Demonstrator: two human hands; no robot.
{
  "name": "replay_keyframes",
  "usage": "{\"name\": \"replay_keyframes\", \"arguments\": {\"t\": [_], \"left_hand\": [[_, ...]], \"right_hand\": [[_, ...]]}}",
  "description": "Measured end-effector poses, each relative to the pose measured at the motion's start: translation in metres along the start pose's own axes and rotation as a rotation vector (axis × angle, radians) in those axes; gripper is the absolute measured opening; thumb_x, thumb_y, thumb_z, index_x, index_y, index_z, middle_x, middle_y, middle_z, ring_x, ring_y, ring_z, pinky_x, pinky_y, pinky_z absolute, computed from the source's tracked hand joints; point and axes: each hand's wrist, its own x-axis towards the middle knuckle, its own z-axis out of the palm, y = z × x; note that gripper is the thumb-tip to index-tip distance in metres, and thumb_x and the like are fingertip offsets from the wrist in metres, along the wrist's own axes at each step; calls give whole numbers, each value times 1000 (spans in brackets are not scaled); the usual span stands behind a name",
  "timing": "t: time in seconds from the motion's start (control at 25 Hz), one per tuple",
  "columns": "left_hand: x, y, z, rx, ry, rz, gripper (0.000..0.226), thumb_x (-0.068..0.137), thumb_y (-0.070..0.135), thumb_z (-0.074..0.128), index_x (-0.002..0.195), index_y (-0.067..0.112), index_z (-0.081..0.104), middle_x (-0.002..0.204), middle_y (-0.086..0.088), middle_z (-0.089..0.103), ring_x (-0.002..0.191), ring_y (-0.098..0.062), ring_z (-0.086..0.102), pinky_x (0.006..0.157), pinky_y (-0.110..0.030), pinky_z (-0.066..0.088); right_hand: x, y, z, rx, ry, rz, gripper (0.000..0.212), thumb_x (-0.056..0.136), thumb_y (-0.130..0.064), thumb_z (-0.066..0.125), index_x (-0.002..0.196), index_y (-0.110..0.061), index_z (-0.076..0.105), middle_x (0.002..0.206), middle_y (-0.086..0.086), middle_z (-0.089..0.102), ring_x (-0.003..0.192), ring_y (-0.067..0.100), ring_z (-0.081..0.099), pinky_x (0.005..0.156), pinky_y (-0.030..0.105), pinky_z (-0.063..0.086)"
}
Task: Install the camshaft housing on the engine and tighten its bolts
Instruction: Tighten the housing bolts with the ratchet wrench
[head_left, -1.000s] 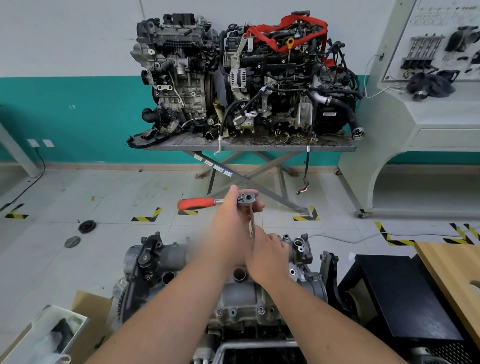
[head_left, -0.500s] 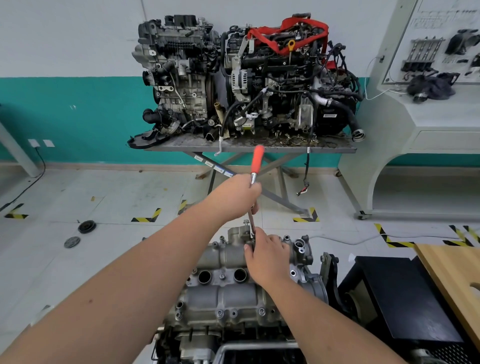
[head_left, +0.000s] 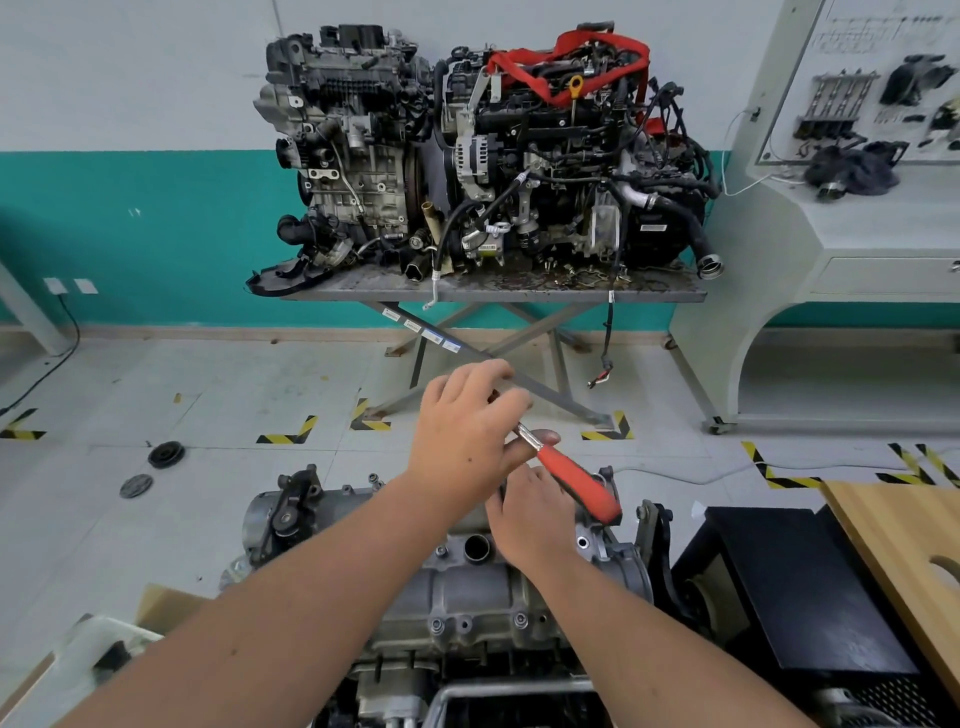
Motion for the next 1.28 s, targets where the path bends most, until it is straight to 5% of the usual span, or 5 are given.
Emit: {"name": "replay_keyframes", "arguments": {"t": [0.24, 0.36, 0.64, 0.8, 1.28], "left_hand": [[-21, 12, 10, -786, 24, -427, 37, 99, 55, 38, 134, 44, 45, 152, 13, 34, 141, -1, 33, 112, -22, 34], [-18, 25, 9, -956, 100, -589, 34, 99, 49, 34, 133, 50, 43, 141, 10, 53, 127, -12, 55, 104, -43, 48], [1, 27, 7, -1463, 45, -1123, 43, 105, 48, 32, 109, 25, 68, 100, -5, 75, 101, -15, 69, 96, -40, 43], [11, 16, 1, -1383, -9, -1161, 50, 103, 50, 34, 78, 28, 72, 78, -7, 74, 82, -20, 70, 89, -44, 47], [66, -7, -28, -709, -735, -770, 16, 93, 21, 41, 92, 15, 56, 71, -2, 75, 81, -21, 71, 70, -33, 48]], "right_hand": [[2, 1, 0, -52, -24, -23, 36, 91, -37, 43, 126, -30, 44, 114, -13, 60, 114, 17, 50, 94, 39, 35], [3, 1, 3, -25, -22, -8, 36, 92, -40, 40, 126, -32, 43, 116, -12, 62, 116, 18, 48, 94, 40, 32], [2, 3, 5, -59, 18, -14, 44, 96, -43, 44, 135, -24, 42, 119, -3, 65, 119, 22, 50, 93, 41, 31], [2, 2, 4, -59, 2, -12, 44, 98, -45, 41, 137, -24, 39, 120, -4, 65, 118, 21, 49, 94, 42, 32], [1, 3, 3, -25, 11, -26, 44, 97, -45, 41, 135, -23, 40, 116, -4, 65, 116, 22, 49, 92, 42, 32]]}}
